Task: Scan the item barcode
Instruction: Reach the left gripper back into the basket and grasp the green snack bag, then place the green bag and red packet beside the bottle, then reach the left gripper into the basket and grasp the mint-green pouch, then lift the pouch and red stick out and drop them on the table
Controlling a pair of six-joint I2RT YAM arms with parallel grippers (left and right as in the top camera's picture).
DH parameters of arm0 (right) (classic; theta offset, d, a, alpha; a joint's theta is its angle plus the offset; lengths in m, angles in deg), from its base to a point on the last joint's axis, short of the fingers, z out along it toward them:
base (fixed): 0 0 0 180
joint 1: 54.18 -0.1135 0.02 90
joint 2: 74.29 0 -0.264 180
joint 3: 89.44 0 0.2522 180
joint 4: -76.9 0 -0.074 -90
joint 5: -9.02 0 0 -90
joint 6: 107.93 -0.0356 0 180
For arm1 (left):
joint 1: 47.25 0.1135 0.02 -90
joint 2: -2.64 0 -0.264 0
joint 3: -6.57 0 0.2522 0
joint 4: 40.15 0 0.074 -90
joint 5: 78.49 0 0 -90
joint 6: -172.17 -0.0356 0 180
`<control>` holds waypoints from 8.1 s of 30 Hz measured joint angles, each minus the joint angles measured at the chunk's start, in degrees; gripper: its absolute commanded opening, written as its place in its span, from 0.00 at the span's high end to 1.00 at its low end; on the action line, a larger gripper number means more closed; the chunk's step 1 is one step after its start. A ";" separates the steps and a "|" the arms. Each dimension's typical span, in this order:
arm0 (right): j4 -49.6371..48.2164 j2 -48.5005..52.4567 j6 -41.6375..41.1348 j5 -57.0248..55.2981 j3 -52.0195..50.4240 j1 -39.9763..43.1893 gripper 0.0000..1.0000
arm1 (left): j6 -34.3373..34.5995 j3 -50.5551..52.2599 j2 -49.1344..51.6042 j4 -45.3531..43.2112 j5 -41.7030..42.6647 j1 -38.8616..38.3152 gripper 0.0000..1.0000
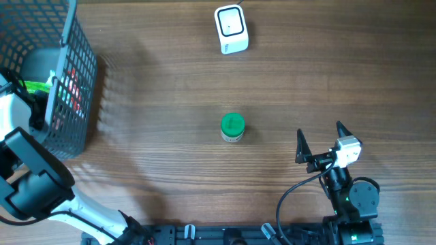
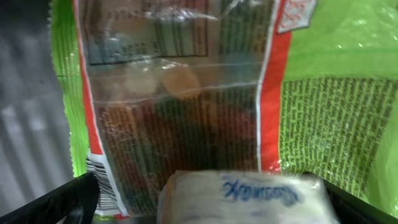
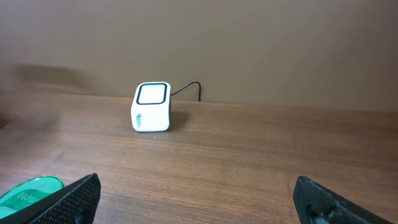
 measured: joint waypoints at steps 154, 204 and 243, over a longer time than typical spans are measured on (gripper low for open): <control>0.00 0.00 0.00 0.00 0.00 0.00 0.00 | -21.94 -20.68 9.81 10.16 5.66 -11.65 0.96; 0.00 0.00 0.00 0.00 0.00 0.00 0.00 | -10.62 -27.17 -2.69 13.14 7.98 -7.43 0.96; 0.00 0.00 0.00 0.00 0.00 0.00 0.00 | 1.77 -7.06 -19.65 24.55 -1.33 -46.73 0.00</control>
